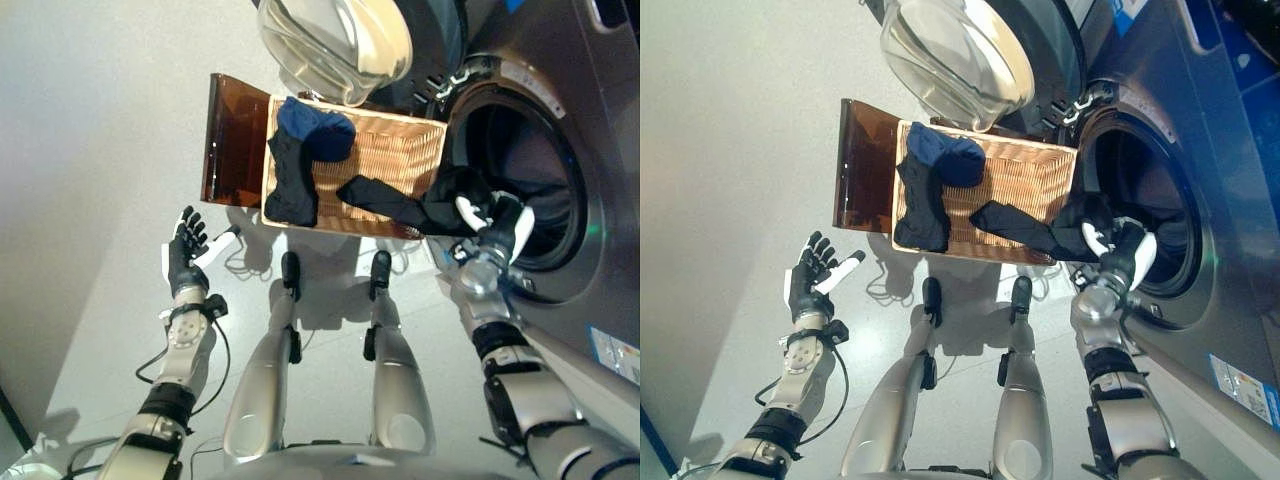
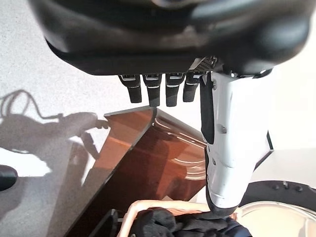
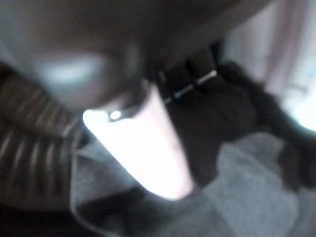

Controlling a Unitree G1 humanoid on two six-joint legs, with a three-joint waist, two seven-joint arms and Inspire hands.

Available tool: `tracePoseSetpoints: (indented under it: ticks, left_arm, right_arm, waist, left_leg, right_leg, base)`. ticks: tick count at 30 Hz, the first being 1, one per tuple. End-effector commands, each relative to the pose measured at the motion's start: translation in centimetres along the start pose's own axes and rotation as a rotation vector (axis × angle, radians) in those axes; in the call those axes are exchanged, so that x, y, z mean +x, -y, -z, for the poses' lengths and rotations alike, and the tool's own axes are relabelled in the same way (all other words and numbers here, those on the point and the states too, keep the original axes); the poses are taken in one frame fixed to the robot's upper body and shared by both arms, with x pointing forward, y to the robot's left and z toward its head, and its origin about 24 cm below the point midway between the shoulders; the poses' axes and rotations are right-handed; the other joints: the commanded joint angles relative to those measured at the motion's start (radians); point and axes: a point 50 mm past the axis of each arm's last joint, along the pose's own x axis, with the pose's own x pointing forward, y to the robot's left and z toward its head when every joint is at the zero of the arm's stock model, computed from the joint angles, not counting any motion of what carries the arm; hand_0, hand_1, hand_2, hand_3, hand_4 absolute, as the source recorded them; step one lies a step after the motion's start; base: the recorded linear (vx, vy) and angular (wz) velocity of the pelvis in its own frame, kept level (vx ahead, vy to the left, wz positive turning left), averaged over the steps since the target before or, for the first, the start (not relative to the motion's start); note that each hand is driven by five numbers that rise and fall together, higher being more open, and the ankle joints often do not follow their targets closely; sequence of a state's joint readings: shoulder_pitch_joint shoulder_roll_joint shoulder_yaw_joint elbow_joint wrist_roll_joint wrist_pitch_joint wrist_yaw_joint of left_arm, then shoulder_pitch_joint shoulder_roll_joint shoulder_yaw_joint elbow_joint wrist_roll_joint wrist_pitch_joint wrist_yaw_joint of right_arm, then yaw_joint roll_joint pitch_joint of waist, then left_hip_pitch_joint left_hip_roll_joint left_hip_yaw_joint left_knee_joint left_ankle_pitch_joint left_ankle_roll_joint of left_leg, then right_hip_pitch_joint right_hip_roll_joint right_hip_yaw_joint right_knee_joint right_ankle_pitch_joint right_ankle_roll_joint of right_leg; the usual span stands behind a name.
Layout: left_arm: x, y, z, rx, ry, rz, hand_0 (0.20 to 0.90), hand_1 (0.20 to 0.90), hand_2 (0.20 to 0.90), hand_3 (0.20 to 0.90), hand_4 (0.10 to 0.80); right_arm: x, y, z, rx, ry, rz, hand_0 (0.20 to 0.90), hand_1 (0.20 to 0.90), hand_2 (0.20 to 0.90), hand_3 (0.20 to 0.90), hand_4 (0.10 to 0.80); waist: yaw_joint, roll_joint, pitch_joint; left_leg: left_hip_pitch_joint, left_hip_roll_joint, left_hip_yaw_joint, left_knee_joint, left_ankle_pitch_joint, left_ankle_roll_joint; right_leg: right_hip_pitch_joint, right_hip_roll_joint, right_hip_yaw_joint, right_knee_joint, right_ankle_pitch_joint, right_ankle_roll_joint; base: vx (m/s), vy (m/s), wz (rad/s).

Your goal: Pick up the clothes and place them into the washing machine

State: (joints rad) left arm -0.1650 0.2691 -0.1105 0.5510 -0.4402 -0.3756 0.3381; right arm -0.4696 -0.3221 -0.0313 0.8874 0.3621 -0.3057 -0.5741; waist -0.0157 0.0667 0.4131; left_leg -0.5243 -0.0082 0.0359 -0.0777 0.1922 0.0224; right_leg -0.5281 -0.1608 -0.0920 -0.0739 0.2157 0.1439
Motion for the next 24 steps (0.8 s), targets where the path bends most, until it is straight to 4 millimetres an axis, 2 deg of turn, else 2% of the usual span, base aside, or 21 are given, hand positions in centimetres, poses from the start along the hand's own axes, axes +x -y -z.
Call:
tracePoseSetpoints:
  ticks: [1,8,11,17,21,24]
  left_arm:
    - [-0.1,-2.4,-0.8,-0.014,0.069,-0.091,0.900,0.900,0.900,0.900,0.800]
    - [-0.2,-2.1,-0.4,-0.056,0.042,-0.084,0.900,0.900,0.900,0.900,0.800]
    - [-0.3,-2.0,-0.2,-0.077,0.027,-0.076,0.900,0.900,0.900,0.900,0.800]
    - [-0.4,-1.6,0.2,-0.104,0.003,-0.047,0.900,0.900,0.900,0.900,0.800]
    - [-0.5,-1.4,0.3,-0.098,-0.009,-0.017,0.900,0.900,0.900,0.900,0.800]
    - [-0.7,-1.2,0.4,-0.084,-0.019,0.015,0.900,0.900,0.900,0.900,0.800]
  right_arm:
    - [-0.1,1.4,-0.2,0.274,0.024,0.023,0.200,0.200,0.200,0.200,0.300]
    - [0.0,2.2,1.0,0.800,-0.089,0.137,0.200,0.200,0.200,0.200,0.300]
    - [0.5,2.3,0.8,0.935,-0.103,0.177,0.200,0.200,0.200,0.200,0.300]
    - [2.8,2.3,-2.6,1.159,-0.058,0.250,0.200,0.200,0.200,0.200,0.300]
    - [4.9,3.0,-6.4,1.320,0.000,0.313,0.200,0.200,0.200,0.200,0.300]
    - [6.0,4.3,-9.1,1.442,0.061,0.369,0.200,0.200,0.200,0.200,0.300]
  waist:
    - [0.017,-0.024,-0.083]
    - [0.018,-0.006,-0.085]
    - [0.023,0.001,-0.086]
    - [0.044,0.024,-0.097]
    - [0.065,0.043,-0.106]
    - [0.076,0.057,-0.111]
  left_leg:
    - [-0.016,-0.012,0.007,0.073,-0.094,-0.080]
    - [-0.006,-0.010,0.007,0.058,-0.095,-0.083]
    - [-0.006,-0.012,0.009,0.055,-0.096,-0.084]
    - [-0.008,-0.015,0.007,0.043,-0.094,-0.084]
    - [-0.007,-0.017,0.006,0.029,-0.090,-0.087]
    - [-0.007,-0.018,0.008,0.015,-0.086,-0.089]
  right_leg:
    - [0.007,-0.002,-0.011,0.029,-0.036,-0.015]
    - [0.014,-0.001,-0.011,0.020,-0.043,-0.017]
    - [0.013,-0.001,-0.011,0.019,-0.045,-0.017]
    - [0.004,-0.004,-0.007,0.017,-0.047,-0.017]
    - [-0.003,-0.004,0.000,0.017,-0.051,-0.016]
    - [-0.011,-0.003,0.005,0.016,-0.052,-0.016]
  base:
    - [0.000,0.000,0.00]
    - [0.019,-0.004,0.00]
    - [0.000,0.000,0.00]
    - [0.021,-0.005,0.01]
    - [0.033,-0.004,-0.01]
    - [0.033,0.002,-0.05]
